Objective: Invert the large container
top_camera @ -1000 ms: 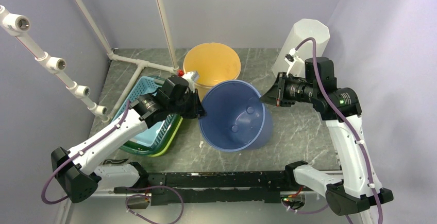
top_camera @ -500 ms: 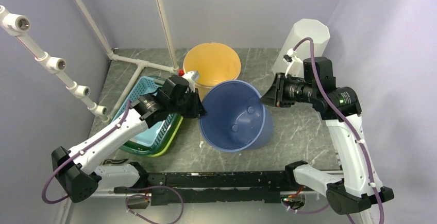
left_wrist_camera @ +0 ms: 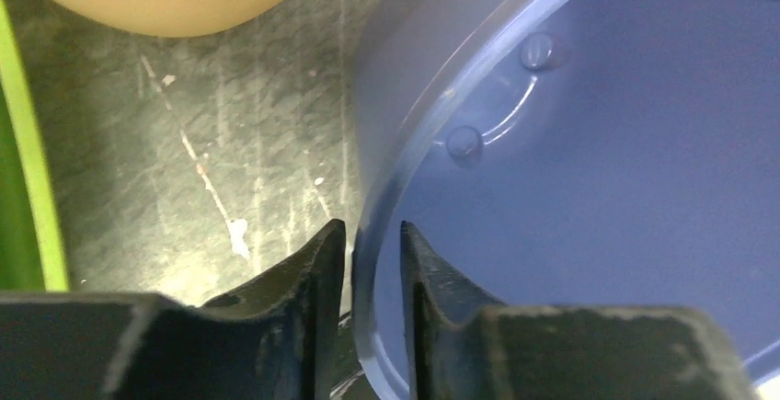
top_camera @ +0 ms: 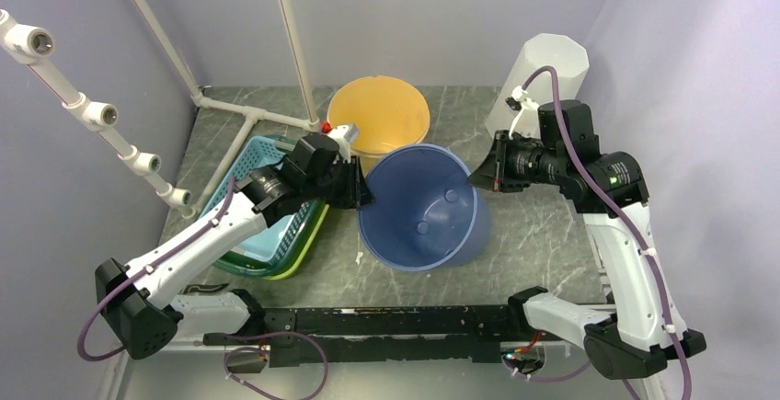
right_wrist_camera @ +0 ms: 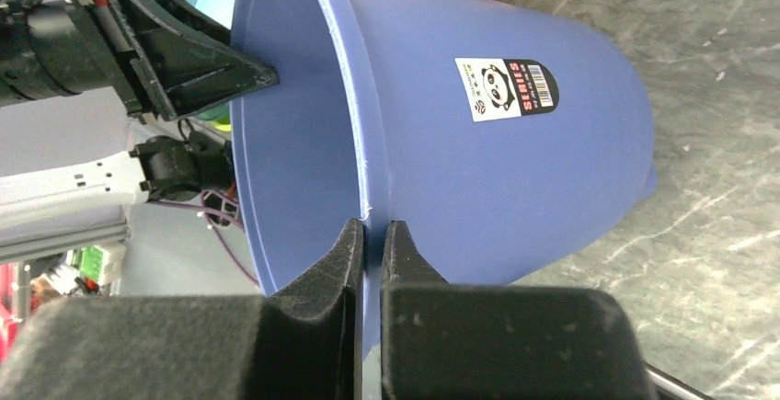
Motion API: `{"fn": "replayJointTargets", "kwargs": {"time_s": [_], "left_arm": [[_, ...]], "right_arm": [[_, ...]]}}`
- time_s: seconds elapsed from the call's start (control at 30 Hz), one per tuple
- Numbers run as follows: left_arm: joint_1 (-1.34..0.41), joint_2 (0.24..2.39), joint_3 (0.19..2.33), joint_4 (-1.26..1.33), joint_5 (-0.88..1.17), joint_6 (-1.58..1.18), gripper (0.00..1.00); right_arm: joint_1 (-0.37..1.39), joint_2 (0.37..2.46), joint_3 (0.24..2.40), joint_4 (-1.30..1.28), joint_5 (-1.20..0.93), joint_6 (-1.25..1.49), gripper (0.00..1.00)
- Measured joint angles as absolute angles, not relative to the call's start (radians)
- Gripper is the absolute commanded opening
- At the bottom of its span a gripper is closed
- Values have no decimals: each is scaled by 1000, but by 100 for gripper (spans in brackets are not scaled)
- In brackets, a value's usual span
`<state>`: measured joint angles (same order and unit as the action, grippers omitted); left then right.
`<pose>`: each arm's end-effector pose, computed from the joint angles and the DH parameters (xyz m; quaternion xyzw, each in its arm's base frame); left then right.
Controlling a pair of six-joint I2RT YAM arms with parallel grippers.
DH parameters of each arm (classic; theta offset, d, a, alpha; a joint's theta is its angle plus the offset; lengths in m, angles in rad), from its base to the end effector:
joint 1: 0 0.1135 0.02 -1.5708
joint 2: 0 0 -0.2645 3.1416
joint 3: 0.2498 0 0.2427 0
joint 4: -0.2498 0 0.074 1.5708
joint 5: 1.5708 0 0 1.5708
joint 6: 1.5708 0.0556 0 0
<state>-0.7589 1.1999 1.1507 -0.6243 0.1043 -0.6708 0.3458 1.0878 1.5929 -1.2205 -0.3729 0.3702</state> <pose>0.1869 -0.1852 0.3277 0.0622 0.8979 -0.3194 0.2963 0.1520 0.0763 0.4315 -0.0660 0.8950 0.3008 0.3226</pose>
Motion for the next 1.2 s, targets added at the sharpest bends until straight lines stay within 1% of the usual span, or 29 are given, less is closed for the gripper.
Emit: {"fn": "replayJointTargets", "kwargs": {"time_s": [0.1, 0.17, 0.27, 0.37, 0.63, 0.97, 1.2], "left_arm": [[-760, 1202, 1164, -603, 109, -681, 64], [-761, 1201, 1185, -599, 108, -685, 77], [-761, 1198, 1201, -591, 105, -694, 84], [-761, 1184, 1201, -599, 91, -698, 87], [-761, 1130, 1201, -627, 45, -700, 89], [-761, 1132, 1201, -675, 20, -701, 92], [-761, 1166, 1204, -676, 2, -704, 94]], "right_arm": [[357, 1089, 1621, -1252, -324, 369, 0], [361, 1095, 1648, -1277, -282, 368, 0], [361, 1102, 1678, -1304, -213, 366, 0], [361, 1113, 1705, -1334, -149, 358, 0], [381, 1148, 1749, -1386, 8, 323, 0], [574, 1215, 1742, -1414, 268, 372, 0], [663, 1233, 1670, -1411, 359, 410, 0]]}}
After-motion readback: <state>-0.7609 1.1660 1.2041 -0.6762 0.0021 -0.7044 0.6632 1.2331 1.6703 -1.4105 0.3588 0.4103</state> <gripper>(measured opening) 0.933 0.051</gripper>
